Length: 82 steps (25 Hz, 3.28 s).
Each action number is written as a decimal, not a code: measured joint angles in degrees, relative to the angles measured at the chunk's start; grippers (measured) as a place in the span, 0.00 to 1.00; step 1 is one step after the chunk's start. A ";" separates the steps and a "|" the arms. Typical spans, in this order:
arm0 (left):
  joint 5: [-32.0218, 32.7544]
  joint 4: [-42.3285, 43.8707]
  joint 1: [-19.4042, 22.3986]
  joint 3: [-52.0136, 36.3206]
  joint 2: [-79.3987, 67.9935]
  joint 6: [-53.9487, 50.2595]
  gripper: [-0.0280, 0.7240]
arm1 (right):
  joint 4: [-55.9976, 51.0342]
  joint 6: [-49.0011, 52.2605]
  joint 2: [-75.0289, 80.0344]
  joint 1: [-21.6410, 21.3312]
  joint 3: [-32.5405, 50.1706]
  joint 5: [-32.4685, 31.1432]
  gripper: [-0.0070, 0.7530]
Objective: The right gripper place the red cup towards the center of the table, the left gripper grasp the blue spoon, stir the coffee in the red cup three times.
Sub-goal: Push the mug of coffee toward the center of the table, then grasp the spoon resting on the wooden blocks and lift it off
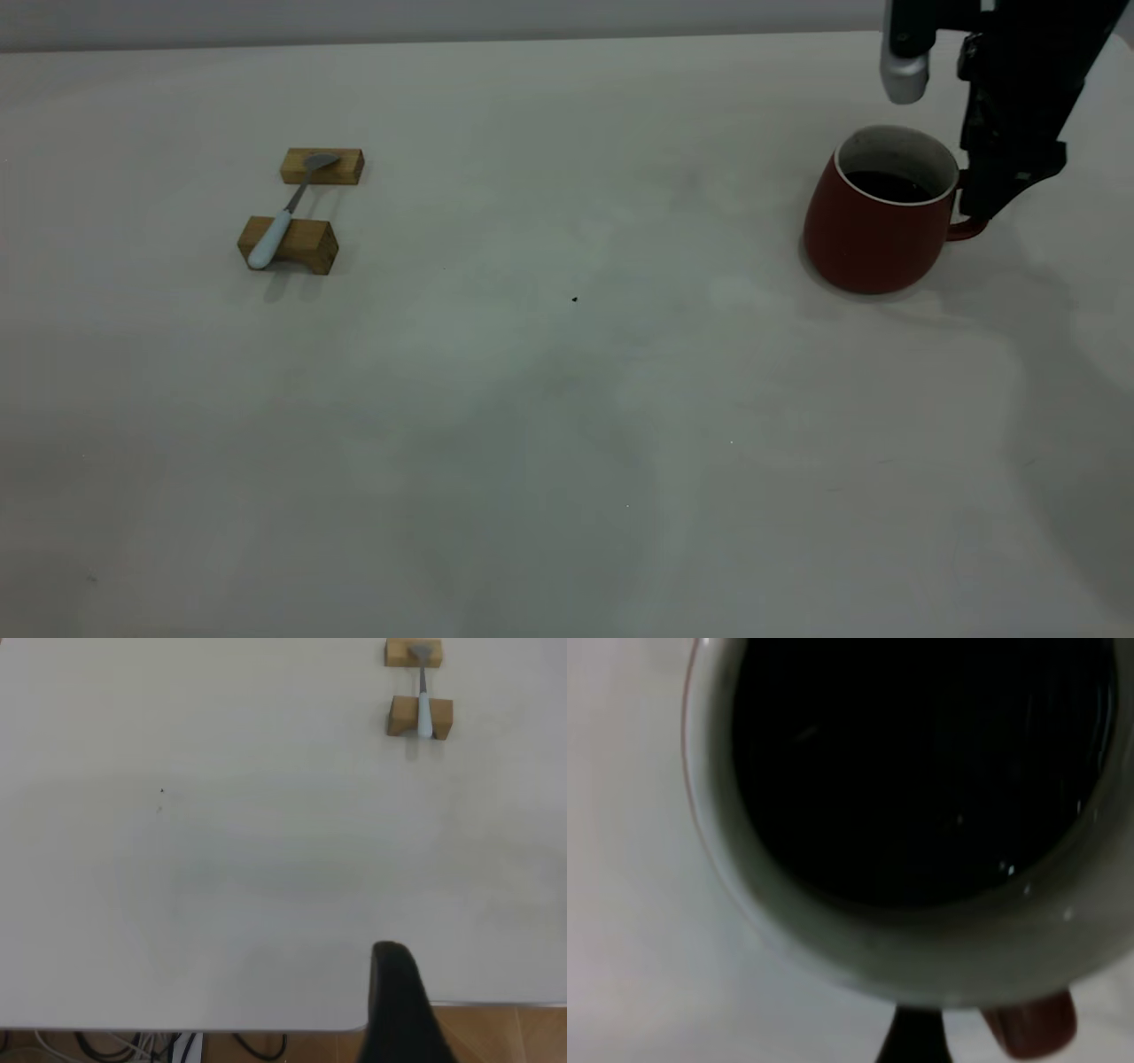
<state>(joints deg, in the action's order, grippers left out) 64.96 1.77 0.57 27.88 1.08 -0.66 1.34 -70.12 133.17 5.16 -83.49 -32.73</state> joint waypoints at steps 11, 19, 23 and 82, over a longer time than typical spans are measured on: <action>0.00 0.00 0.00 0.00 0.00 0.00 0.75 | -1.34 -0.47 2.05 3.73 -0.06 0.34 0.77; 0.00 0.00 0.00 0.00 0.00 0.00 0.75 | -4.28 -0.47 2.05 7.62 -0.06 3.28 0.75; 0.00 0.00 0.00 0.00 0.00 0.00 0.75 | -6.27 -0.47 2.05 10.11 -0.06 4.86 0.75; 0.00 0.00 0.00 0.00 0.00 0.00 0.75 | -9.03 52.29 -90.95 4.57 26.94 -38.16 0.79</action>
<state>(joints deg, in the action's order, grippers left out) 64.96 1.77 0.57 27.88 1.08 -0.66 -7.69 -17.84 42.21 9.73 -56.56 -70.89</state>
